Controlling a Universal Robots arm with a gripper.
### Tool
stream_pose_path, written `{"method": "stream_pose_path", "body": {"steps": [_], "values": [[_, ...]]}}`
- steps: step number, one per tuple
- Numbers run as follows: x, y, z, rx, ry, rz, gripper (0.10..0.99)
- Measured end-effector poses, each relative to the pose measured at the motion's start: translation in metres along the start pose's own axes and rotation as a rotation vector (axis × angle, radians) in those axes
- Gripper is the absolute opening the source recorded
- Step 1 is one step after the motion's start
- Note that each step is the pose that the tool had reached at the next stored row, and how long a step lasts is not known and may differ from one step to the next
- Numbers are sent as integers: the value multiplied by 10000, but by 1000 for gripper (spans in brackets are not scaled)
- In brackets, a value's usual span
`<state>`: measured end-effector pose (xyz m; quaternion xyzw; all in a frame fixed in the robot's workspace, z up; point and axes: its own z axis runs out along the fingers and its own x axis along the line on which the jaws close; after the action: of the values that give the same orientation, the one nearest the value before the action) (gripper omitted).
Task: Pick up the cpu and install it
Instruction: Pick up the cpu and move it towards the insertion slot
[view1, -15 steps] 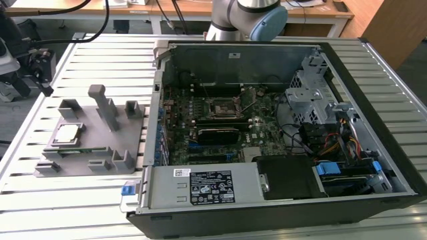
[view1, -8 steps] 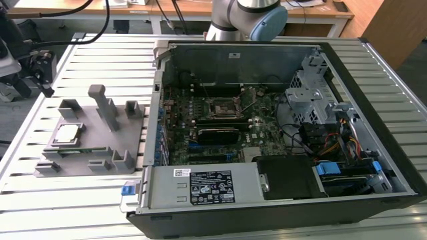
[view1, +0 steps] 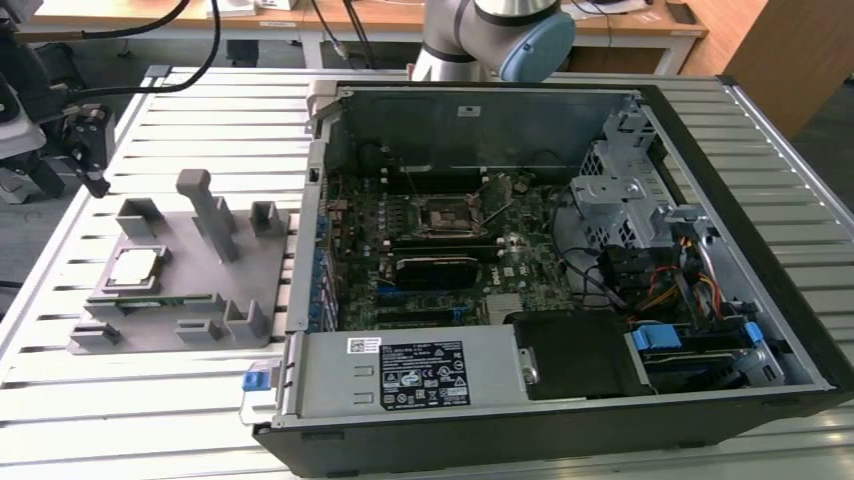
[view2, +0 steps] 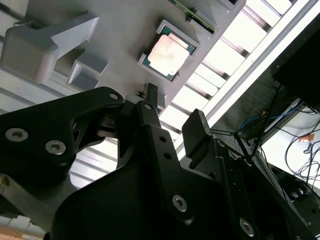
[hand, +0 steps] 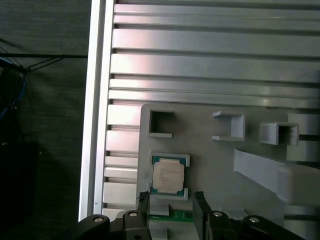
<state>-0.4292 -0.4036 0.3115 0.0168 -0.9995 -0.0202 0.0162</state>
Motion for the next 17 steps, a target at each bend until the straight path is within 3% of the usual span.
{"method": "stream_pose_path", "body": {"steps": [17], "values": [[-4, -5, 117, 0, 1, 0, 471]]}}
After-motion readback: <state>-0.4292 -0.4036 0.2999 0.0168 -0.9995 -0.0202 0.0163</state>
